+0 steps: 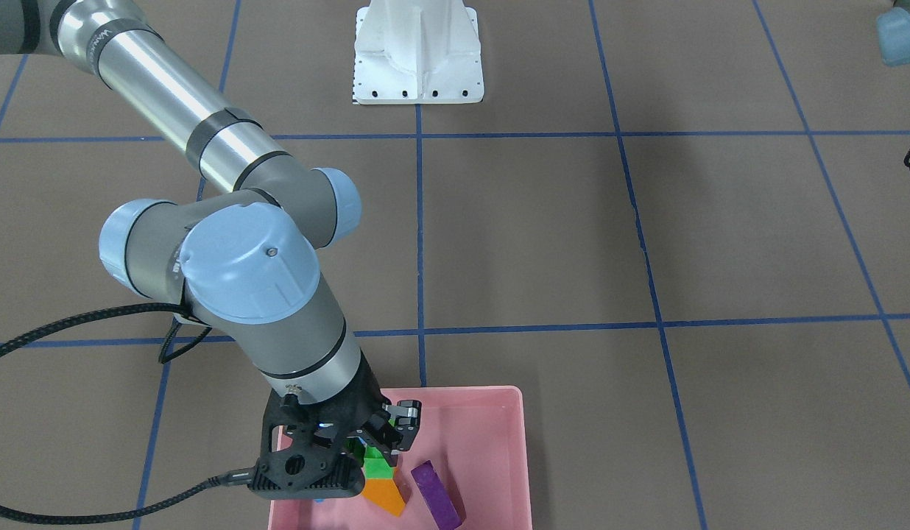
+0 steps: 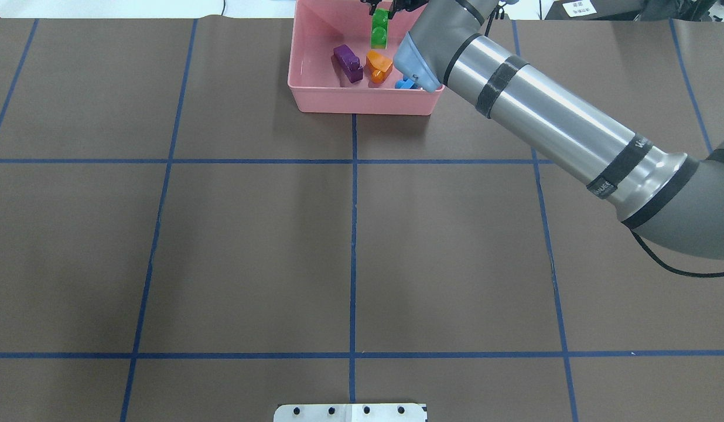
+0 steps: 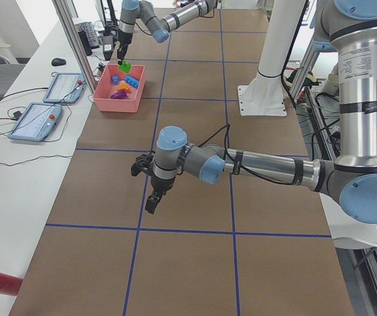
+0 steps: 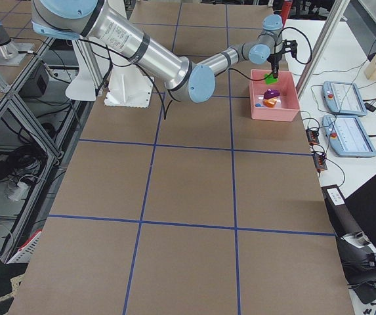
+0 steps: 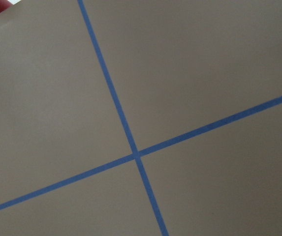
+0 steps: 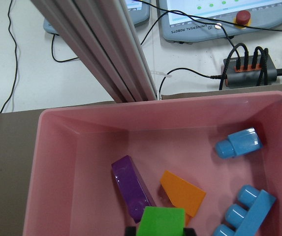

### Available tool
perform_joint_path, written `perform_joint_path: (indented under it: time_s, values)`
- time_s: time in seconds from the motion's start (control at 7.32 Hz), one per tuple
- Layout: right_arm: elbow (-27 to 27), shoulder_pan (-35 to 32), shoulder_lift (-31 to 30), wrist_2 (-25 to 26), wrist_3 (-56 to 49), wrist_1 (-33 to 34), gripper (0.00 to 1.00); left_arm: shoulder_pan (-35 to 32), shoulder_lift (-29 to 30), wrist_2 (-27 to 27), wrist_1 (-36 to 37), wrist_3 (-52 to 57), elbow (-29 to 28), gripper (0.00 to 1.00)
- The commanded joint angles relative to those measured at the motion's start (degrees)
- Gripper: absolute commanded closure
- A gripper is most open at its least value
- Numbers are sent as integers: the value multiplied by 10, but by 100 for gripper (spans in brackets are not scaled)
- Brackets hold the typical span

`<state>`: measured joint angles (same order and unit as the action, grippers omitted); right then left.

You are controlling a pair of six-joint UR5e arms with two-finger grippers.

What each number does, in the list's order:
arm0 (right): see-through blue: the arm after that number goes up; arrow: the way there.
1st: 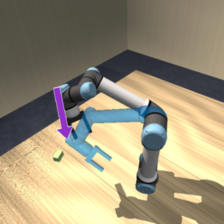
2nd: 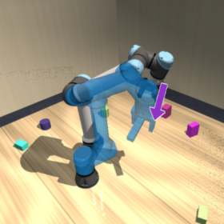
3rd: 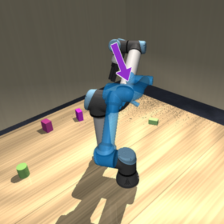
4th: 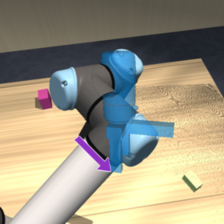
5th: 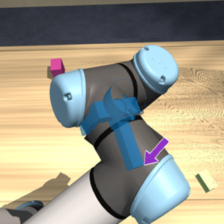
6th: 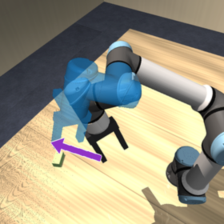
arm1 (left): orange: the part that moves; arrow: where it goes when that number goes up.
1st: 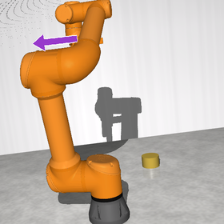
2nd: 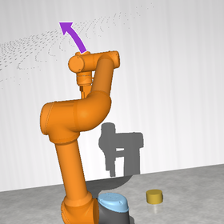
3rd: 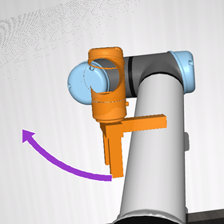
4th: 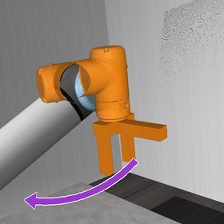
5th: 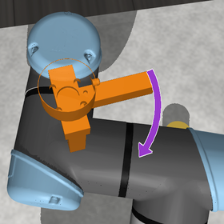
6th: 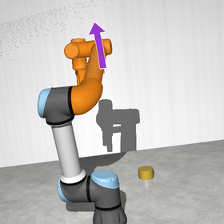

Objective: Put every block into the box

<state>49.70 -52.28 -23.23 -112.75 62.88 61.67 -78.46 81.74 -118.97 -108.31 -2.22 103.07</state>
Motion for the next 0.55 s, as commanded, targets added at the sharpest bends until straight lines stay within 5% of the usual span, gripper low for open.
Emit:
perform_joint_path:
  time_s: [0.0, 0.27, 0.41]
  values:
    - [-5, 9, 6, 27, 1, -24, 1, -15, -9, 1, -13, 2, -9, 0]
    - [-6, 7, 4, 31, -50, -9, 0, -18, -6, 0, -15, 3, -27, 0]
    - [30, -9, 6, 29, -164, 86, 0, -18, -7, 0, -16, 3, -29, 0]
